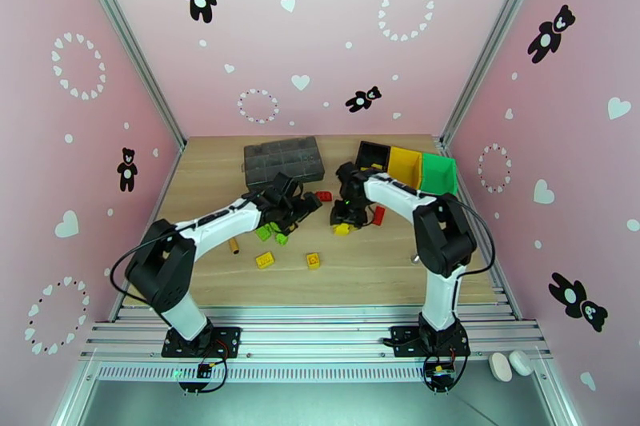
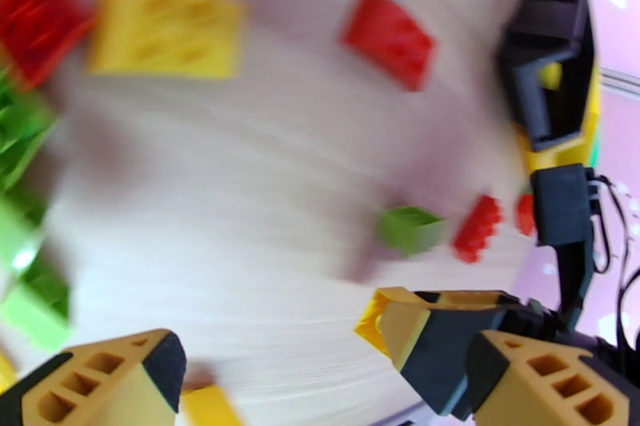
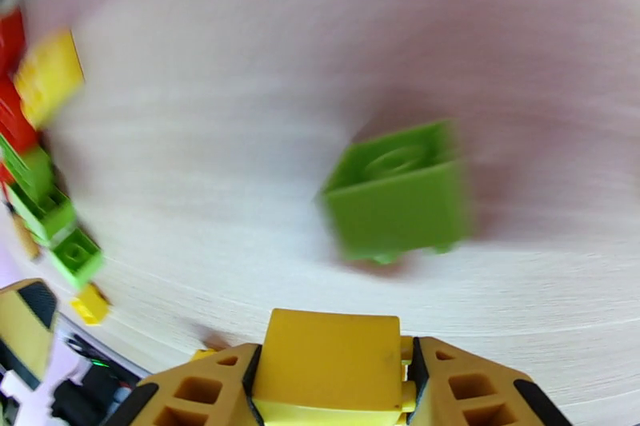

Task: Sort the legos into containers by color

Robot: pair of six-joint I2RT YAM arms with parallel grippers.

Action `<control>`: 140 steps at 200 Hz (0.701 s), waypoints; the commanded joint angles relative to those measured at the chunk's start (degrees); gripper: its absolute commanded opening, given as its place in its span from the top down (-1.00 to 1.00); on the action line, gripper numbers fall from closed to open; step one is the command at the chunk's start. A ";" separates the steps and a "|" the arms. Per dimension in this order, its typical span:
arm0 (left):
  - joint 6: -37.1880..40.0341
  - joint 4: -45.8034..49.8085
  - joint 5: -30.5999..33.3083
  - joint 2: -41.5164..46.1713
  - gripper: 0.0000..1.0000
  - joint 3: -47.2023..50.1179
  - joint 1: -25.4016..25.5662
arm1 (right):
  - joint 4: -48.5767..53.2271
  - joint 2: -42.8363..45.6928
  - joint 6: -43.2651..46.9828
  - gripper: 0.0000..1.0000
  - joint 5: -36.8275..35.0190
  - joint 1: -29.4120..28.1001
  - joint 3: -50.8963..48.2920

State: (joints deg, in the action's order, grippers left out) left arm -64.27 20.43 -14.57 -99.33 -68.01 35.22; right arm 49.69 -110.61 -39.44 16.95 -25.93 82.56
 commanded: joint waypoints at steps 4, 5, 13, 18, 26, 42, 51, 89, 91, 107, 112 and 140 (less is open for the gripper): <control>1.31 -5.40 -7.81 -5.01 -0.97 -5.84 -0.87 | -1.14 2.48 -0.34 0.22 5.28 4.25 2.94; 1.37 -5.53 -8.00 -5.14 -0.97 -6.18 -0.86 | -1.29 2.49 -0.36 0.22 5.46 4.50 3.04; 1.58 -5.96 -9.67 -7.24 -0.97 -8.84 -0.80 | -2.44 2.58 -1.16 0.22 6.81 6.14 3.14; 1.69 -6.14 -10.89 -8.57 -0.97 -10.50 -0.82 | -3.34 2.55 -1.73 0.22 7.56 7.19 3.36; 1.77 -6.42 -12.42 -10.63 -0.97 -12.98 -0.83 | -4.47 2.35 -2.53 0.22 8.56 8.74 3.76; 1.87 -6.41 -14.58 -14.32 -0.97 -17.74 -0.80 | -5.00 1.44 -3.31 0.22 8.93 11.47 5.86; 1.82 -6.19 -15.36 -16.43 -0.97 -20.53 -0.83 | -4.98 0.67 -3.51 0.21 8.52 12.82 7.46; 0.29 -5.71 -18.85 -24.41 -0.97 -31.76 -0.88 | -6.17 -3.24 -5.71 0.21 7.62 18.28 13.91; 0.13 -5.78 -18.99 -24.77 -0.97 -32.23 -0.93 | -6.29 -3.50 -5.84 0.21 7.58 18.53 14.20; -1.57 -6.99 -19.98 -27.41 -0.97 -36.19 -1.03 | -6.60 -5.53 -6.48 0.21 7.22 20.00 17.96; -2.16 -7.34 -20.26 -28.07 -0.97 -37.34 -0.99 | -6.70 -6.29 -6.59 0.20 7.34 20.33 19.18; -3.71 -7.64 -21.08 -30.86 -0.97 -42.50 -1.26 | -6.16 -10.06 -7.87 0.14 6.75 21.77 25.15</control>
State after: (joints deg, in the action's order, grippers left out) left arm -65.89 13.98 -32.84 -128.38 -106.17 34.50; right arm 43.38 -117.43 -45.52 23.97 -4.78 102.94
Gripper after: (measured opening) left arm 0.984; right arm 0.448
